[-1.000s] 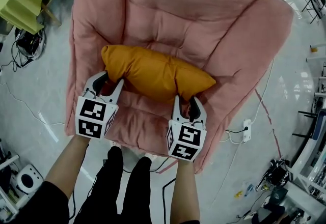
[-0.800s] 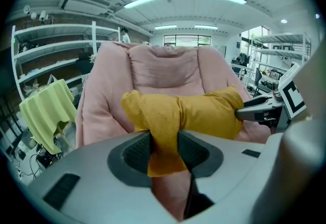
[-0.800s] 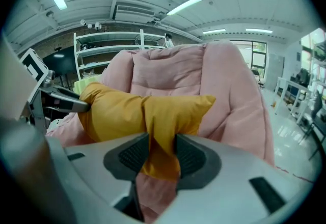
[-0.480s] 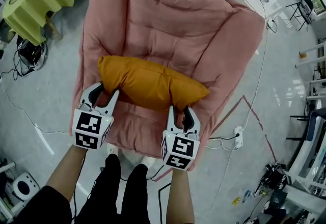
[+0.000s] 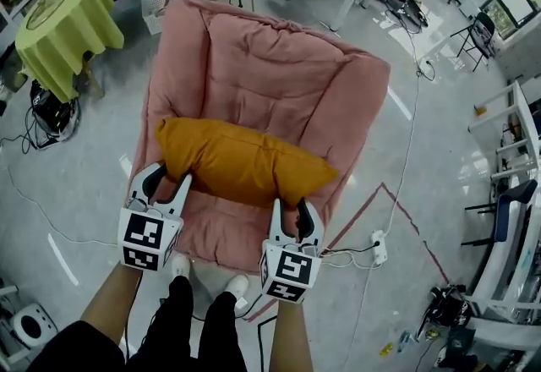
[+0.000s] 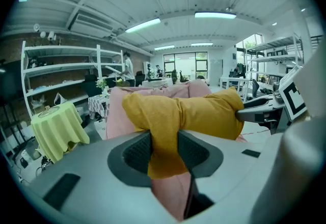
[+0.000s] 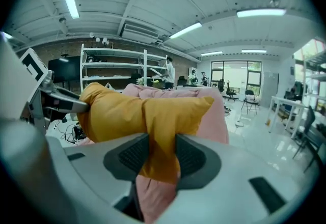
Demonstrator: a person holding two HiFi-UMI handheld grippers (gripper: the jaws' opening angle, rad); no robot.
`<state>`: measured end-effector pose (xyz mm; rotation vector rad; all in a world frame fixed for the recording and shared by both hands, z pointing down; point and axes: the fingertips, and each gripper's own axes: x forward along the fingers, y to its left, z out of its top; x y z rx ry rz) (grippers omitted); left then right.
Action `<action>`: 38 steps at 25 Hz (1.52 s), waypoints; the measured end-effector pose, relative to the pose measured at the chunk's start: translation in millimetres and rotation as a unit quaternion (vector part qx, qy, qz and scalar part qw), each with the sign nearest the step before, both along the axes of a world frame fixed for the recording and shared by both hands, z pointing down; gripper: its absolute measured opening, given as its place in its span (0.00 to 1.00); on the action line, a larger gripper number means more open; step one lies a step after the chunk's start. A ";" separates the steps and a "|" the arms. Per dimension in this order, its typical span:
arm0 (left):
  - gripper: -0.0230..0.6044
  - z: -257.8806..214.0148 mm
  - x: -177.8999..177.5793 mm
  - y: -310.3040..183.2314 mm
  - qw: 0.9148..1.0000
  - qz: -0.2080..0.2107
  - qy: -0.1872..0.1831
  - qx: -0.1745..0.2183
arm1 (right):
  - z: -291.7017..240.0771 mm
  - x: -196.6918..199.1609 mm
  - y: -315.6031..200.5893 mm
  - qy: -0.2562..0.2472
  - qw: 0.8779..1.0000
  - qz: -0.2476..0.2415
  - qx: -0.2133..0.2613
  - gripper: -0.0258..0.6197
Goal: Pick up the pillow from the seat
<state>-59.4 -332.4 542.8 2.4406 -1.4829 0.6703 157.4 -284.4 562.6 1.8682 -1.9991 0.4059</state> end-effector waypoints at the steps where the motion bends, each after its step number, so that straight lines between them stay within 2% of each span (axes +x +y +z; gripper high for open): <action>1: 0.29 -9.4 -0.3 3.3 1.000 -0.001 0.003 0.005 | -10.4 -0.2 3.5 0.002 1.000 0.000 0.007 0.32; 18: 0.29 -145.1 9.2 60.2 0.997 -0.001 0.032 0.077 | -154.3 10.6 60.6 0.026 0.996 0.006 0.089 0.32; 32: 0.28 -228.7 -4.4 117.5 0.989 0.005 0.046 0.140 | -233.0 -3.6 113.3 0.037 0.990 0.000 0.134 0.31; 38: 0.28 -244.4 -10.2 135.3 0.987 0.015 0.043 0.154 | -245.4 -9.9 135.4 0.032 0.990 0.006 0.140 0.31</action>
